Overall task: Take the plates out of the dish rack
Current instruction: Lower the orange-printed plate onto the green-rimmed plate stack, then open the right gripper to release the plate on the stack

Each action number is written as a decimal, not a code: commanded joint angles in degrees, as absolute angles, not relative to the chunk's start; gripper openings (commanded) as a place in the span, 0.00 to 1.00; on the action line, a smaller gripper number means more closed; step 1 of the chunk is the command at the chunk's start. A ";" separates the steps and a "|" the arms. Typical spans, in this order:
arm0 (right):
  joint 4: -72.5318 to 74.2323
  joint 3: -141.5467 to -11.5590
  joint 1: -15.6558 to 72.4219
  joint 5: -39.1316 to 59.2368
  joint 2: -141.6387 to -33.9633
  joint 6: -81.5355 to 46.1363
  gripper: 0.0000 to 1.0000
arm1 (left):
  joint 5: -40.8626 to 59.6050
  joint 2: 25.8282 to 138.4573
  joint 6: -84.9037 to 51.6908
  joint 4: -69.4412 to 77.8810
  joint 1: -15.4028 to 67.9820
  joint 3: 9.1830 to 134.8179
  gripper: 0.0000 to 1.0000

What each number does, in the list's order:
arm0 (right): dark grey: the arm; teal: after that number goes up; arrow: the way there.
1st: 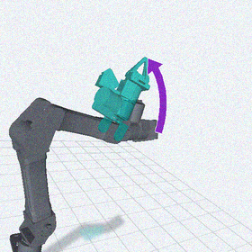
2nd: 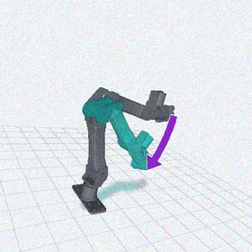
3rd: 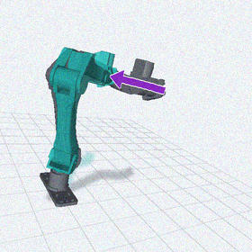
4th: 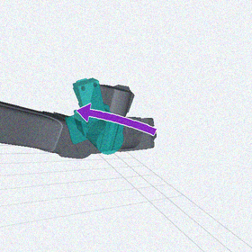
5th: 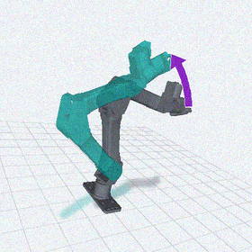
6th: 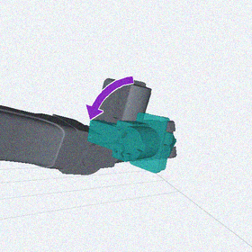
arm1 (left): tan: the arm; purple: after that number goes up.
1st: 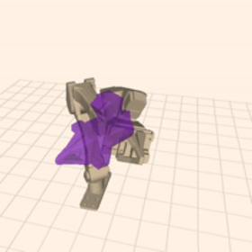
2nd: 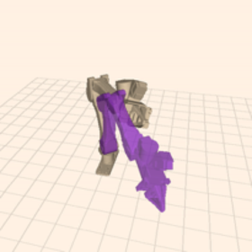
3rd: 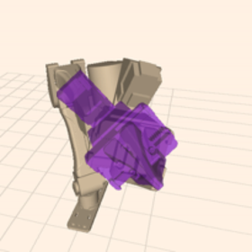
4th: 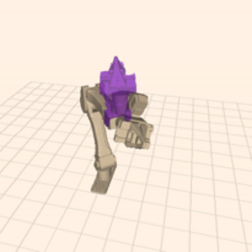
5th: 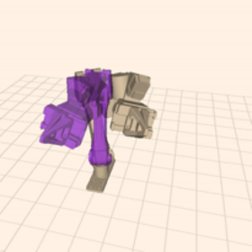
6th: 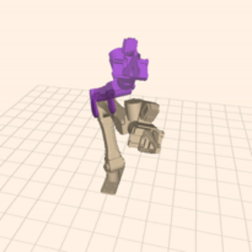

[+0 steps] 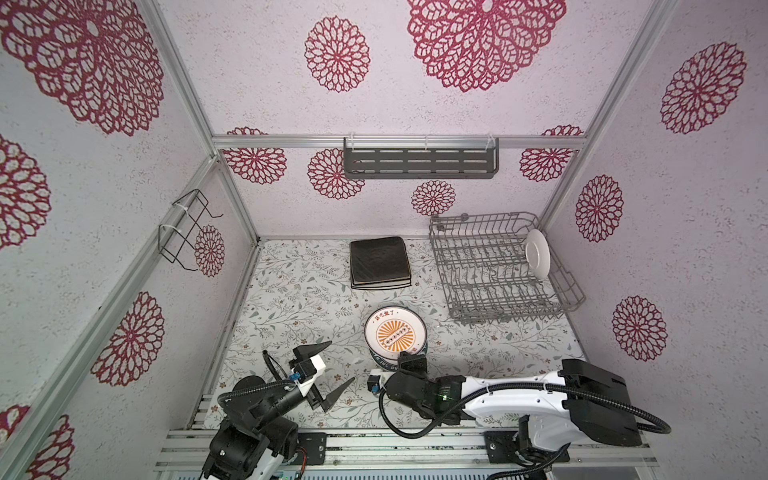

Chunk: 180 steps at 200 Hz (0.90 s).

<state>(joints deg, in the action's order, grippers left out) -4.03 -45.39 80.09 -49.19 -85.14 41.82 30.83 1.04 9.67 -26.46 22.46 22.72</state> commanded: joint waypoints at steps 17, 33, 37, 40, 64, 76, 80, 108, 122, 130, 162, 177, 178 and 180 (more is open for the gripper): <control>-3.25 -45.32 80.55 -50.73 -85.49 39.48 0.00 | 31.39 1.05 10.77 -26.47 22.52 22.41 0.97; -3.47 -45.16 80.51 -50.23 -85.69 39.42 0.00 | 31.47 1.05 10.77 -26.46 22.49 22.41 0.97; -3.51 -45.12 80.51 -50.19 -85.78 39.25 0.00 | 31.47 1.05 10.81 -26.50 22.50 22.41 0.97; -3.51 -45.12 80.53 -50.19 -85.78 39.28 0.00 | 31.48 1.05 10.81 -26.53 22.50 22.41 0.97; -3.00 -44.57 80.33 -50.18 -86.04 39.50 0.00 | 31.43 1.14 10.81 -26.46 22.56 22.41 0.97; -2.73 -44.25 80.16 -50.10 -86.20 39.68 0.00 | 31.40 1.14 10.80 -26.46 22.50 22.41 0.97; -2.60 -44.17 80.12 -50.12 -86.26 39.72 0.00 | 31.38 1.14 10.81 -26.46 22.49 22.41 0.97; -1.72 -43.84 79.90 -50.03 -86.57 39.81 0.00 | 31.32 1.23 10.81 -26.46 22.50 22.41 0.97; -1.19 -43.75 79.85 -49.84 -86.82 39.81 0.00 | 31.12 1.15 10.79 -26.46 22.50 22.41 0.97; -1.06 -43.74 79.64 -49.66 -87.00 39.73 0.00 | 31.08 1.14 10.82 -26.46 22.49 22.41 0.97; -0.70 -43.71 79.54 -48.70 -87.97 39.51 0.00 | 30.99 1.14 10.90 -26.47 22.50 22.41 0.98; -0.47 -43.75 79.54 -48.47 -88.48 39.30 0.00 | 30.87 1.14 10.90 -26.46 22.50 22.43 0.97; -0.46 -43.72 79.54 -48.45 -88.49 39.30 0.00 | 30.90 1.14 10.90 -26.46 22.50 22.42 0.97; -0.38 -43.69 79.50 -48.41 -88.61 39.20 0.00 | 30.88 1.14 10.85 -26.46 22.52 22.41 0.97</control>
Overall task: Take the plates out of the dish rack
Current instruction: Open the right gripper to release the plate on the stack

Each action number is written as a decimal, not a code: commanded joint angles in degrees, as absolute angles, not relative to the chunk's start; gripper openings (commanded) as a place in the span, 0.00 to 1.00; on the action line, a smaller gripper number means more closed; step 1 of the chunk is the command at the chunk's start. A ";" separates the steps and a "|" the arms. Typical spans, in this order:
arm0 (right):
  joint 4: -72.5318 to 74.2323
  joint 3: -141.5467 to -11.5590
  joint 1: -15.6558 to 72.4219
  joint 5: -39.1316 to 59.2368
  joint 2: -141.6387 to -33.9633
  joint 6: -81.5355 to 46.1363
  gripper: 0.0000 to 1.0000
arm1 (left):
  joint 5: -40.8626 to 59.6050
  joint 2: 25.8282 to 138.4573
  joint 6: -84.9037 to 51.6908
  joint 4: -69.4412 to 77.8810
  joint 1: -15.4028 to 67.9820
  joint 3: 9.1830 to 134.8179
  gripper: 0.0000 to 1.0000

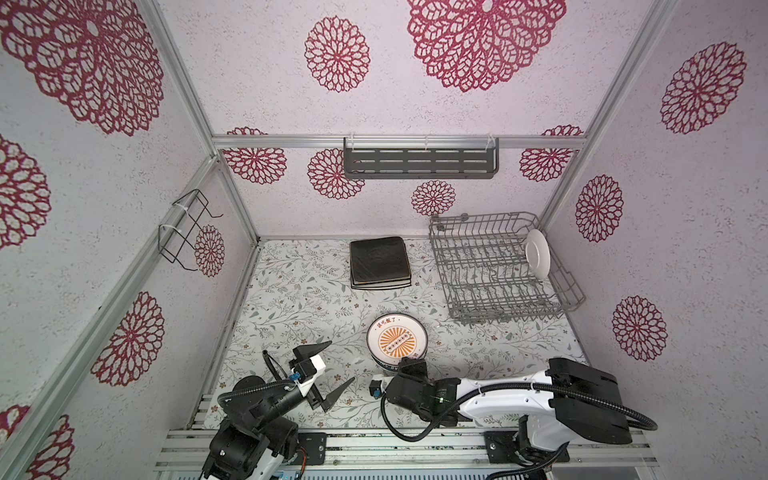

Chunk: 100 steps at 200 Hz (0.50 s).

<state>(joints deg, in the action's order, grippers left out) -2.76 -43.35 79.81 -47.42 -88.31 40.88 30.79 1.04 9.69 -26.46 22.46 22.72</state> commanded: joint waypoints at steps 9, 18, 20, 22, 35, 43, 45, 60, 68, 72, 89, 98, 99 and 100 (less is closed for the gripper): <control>-0.23 -43.62 79.48 -48.34 -89.00 39.14 0.00 | 30.94 1.14 10.77 -26.46 22.49 22.41 0.97; 0.00 -43.67 79.49 -48.26 -89.41 39.20 0.00 | 30.86 1.21 10.81 -26.46 22.49 22.46 0.97; 0.00 -43.61 79.46 -48.25 -89.46 39.20 0.00 | 30.90 1.18 10.88 -26.46 22.50 22.42 0.97; 0.07 -43.66 79.46 -48.25 -89.53 39.20 0.00 | 30.88 1.15 10.87 -26.50 22.50 22.41 0.97; 0.47 -43.55 79.29 -48.25 -89.91 39.37 0.00 | 30.86 1.14 10.77 -26.46 22.45 22.41 0.97; 0.82 -43.47 79.15 -48.18 -90.08 39.38 0.00 | 30.87 1.14 10.80 -26.46 22.51 22.41 0.97; 0.91 -43.43 79.11 -48.17 -90.13 39.44 0.00 | 30.88 1.14 10.81 -26.46 22.50 22.41 0.97; 1.37 -43.57 79.01 -48.08 -90.60 39.55 0.00 | 30.90 1.14 10.78 -26.46 22.50 22.41 0.97; 1.41 -43.55 79.06 -47.92 -90.78 39.59 0.00 | 30.87 1.14 10.80 -26.51 22.53 22.41 0.97; 1.41 -43.59 79.02 -47.90 -90.81 39.60 0.01 | 30.91 1.14 10.81 -26.46 22.50 22.41 0.97; 1.41 -43.55 79.02 -47.91 -91.05 39.75 0.01 | 30.87 1.14 10.76 -26.46 22.50 22.41 0.97; 1.32 -43.46 78.97 -47.90 -91.06 39.73 0.02 | 30.90 1.14 10.76 -26.46 22.50 22.41 0.97; 1.32 -43.49 78.95 -47.90 -91.05 39.73 0.02 | 30.92 1.14 10.79 -26.46 22.50 22.41 0.97; 1.32 -43.45 78.94 -47.90 -91.05 39.77 0.02 | 30.93 1.14 10.80 -26.46 22.50 22.46 0.97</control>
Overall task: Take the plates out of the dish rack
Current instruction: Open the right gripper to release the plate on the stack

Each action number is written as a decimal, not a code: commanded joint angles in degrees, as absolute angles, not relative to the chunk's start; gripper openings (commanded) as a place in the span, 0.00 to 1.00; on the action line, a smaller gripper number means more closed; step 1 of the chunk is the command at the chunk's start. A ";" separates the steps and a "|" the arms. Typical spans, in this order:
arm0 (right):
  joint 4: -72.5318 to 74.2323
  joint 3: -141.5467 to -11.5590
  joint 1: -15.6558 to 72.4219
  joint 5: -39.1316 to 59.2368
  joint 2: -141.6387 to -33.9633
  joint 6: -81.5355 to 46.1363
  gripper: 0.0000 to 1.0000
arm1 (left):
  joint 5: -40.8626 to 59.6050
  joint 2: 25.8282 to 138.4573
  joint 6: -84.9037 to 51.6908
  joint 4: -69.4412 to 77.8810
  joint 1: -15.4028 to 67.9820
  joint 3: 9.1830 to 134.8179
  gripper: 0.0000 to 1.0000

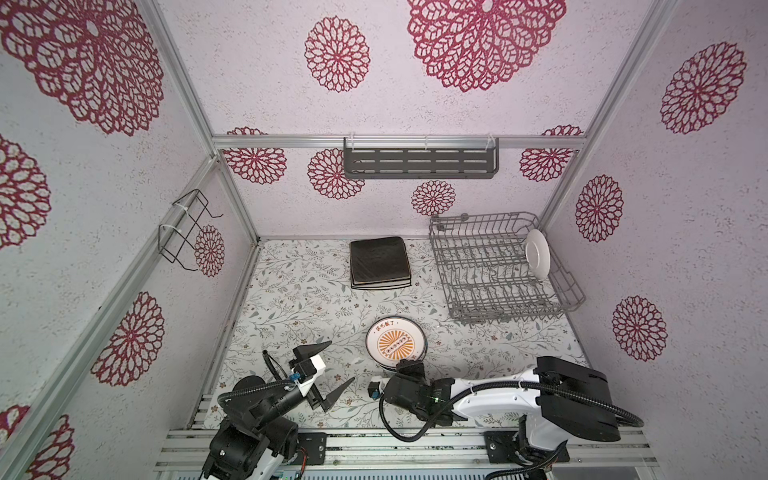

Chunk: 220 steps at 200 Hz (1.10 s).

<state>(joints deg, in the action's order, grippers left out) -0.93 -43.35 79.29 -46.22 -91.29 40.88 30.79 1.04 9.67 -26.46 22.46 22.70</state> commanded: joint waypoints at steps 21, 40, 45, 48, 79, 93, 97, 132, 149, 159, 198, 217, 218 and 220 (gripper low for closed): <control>1.23 -43.26 78.92 -47.90 -91.05 39.59 0.04 | 30.90 1.14 10.78 -26.46 22.50 22.41 0.97; 1.28 -43.18 78.82 -48.01 -91.18 39.48 0.07 | 30.88 1.20 10.77 -26.46 22.48 22.42 0.97; 1.32 -43.17 78.91 -47.99 -91.23 39.46 0.07 | 30.93 1.16 10.81 -26.46 22.49 22.41 0.97; 1.25 -43.20 78.90 -48.03 -91.23 39.46 0.08 | 30.93 1.15 10.81 -26.46 22.49 22.41 0.97; 1.23 -43.07 78.88 -47.88 -91.52 39.46 0.10 | 30.85 1.23 10.77 -26.46 22.49 22.42 0.97; 1.23 -43.06 78.84 -47.81 -91.65 39.40 0.11 | 30.73 1.23 10.79 -26.50 22.50 22.41 0.97; 1.23 -43.01 78.85 -47.81 -91.66 39.40 0.12 | 30.79 1.23 10.81 -26.46 22.51 22.41 0.97; 1.21 -43.07 78.84 -47.85 -92.11 39.28 0.15 | 30.75 1.29 10.79 -26.42 22.46 22.41 0.97; 1.18 -43.00 78.79 -47.78 -92.20 39.39 0.19 | 30.69 1.48 10.85 -26.46 22.49 22.41 0.97; 1.14 -42.85 78.75 -47.81 -92.20 39.41 0.22 | 30.72 1.49 10.89 -26.46 22.52 22.41 0.97; 0.27 -42.38 78.57 -47.81 -91.40 39.46 0.44 | 30.63 1.58 10.83 -26.47 22.50 22.35 0.97; -0.08 -42.38 78.34 -47.33 -90.97 39.58 0.48 | 30.66 1.67 10.88 -26.44 22.50 22.41 0.97; -0.09 -42.42 78.28 -47.31 -90.93 39.61 0.48 | 30.67 1.67 10.89 -26.49 22.50 22.41 0.97; -0.13 -42.46 78.30 -47.29 -90.89 39.68 0.48 | 30.61 1.65 10.87 -26.46 22.50 22.41 0.97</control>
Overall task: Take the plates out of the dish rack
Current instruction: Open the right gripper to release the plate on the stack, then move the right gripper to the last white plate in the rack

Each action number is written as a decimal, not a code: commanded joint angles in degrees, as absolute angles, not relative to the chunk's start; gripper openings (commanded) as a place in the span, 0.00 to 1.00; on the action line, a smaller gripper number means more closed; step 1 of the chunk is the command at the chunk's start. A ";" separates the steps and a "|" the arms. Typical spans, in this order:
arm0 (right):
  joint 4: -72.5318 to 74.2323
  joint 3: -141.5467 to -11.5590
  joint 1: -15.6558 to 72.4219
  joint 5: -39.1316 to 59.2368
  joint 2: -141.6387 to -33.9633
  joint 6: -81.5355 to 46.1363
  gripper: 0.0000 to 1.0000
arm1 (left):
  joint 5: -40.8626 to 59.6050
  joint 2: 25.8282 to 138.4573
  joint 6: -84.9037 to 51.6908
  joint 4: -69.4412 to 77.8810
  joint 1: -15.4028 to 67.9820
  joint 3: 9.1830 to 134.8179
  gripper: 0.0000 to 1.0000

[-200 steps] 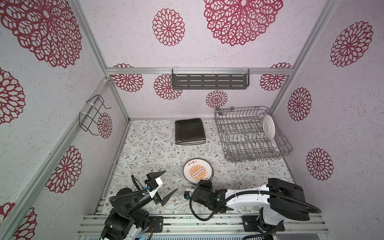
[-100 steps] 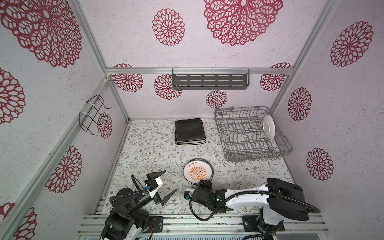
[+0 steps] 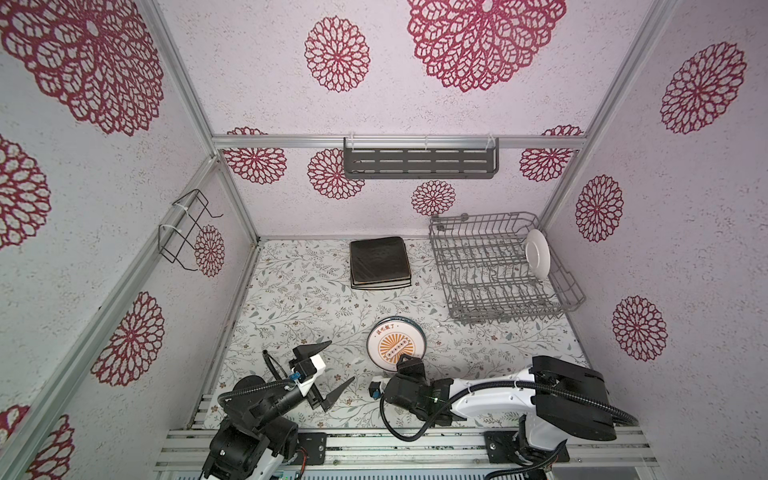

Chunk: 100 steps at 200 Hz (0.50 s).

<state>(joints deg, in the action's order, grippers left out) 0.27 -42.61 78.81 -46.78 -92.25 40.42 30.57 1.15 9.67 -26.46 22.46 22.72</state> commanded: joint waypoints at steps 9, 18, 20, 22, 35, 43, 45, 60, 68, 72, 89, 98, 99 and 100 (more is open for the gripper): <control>-0.34 -42.61 78.15 -47.11 -90.79 39.73 0.49 | 30.53 1.62 10.89 -26.41 22.50 22.42 0.97; -0.44 -42.66 78.07 -47.02 -90.67 39.81 0.51 | 30.58 1.64 10.82 -26.39 22.50 22.39 0.97; -0.48 -42.63 78.01 -47.02 -90.69 39.84 0.51 | 30.56 1.66 10.86 -26.37 22.50 22.34 0.97; -0.56 -42.67 77.95 -46.96 -90.70 39.86 0.51 | 30.58 1.67 10.84 -26.37 22.46 22.33 0.97; -1.08 -42.87 77.79 -46.36 -90.62 39.82 0.53 | 30.59 1.67 10.87 -26.37 22.50 22.33 0.97; -1.46 -42.82 77.73 -46.03 -90.45 39.77 0.55 | 30.59 1.67 10.85 -26.37 22.50 22.32 0.97; -1.60 -42.89 77.62 -45.94 -90.38 39.80 0.55 | 30.59 1.67 10.82 -26.41 22.50 22.32 0.97; -2.73 -43.17 77.45 -45.20 -89.94 39.64 0.58 | 30.58 1.67 10.89 -26.37 22.51 22.37 0.97; -3.45 -43.51 77.26 -44.75 -89.59 39.51 0.59 | 30.55 1.58 10.85 -26.39 22.50 22.33 0.97; -3.96 -43.70 77.21 -44.46 -89.39 39.47 0.60 | 30.56 1.58 10.88 -26.39 22.48 22.35 0.97; -6.09 -44.58 76.84 -43.68 -88.63 39.11 0.63 | 30.58 1.41 10.88 -26.37 22.48 22.32 0.97; -7.11 -44.96 76.60 -43.05 -88.17 38.94 0.65 | 30.57 1.28 10.88 -26.37 22.50 22.32 0.97; -7.20 -44.98 76.53 -42.97 -88.12 38.94 0.65 | 30.58 1.30 10.89 -26.37 22.45 22.32 0.97; -7.29 -45.08 76.50 -42.89 -88.09 38.89 0.65 | 30.58 1.26 10.85 -26.37 22.48 22.32 0.97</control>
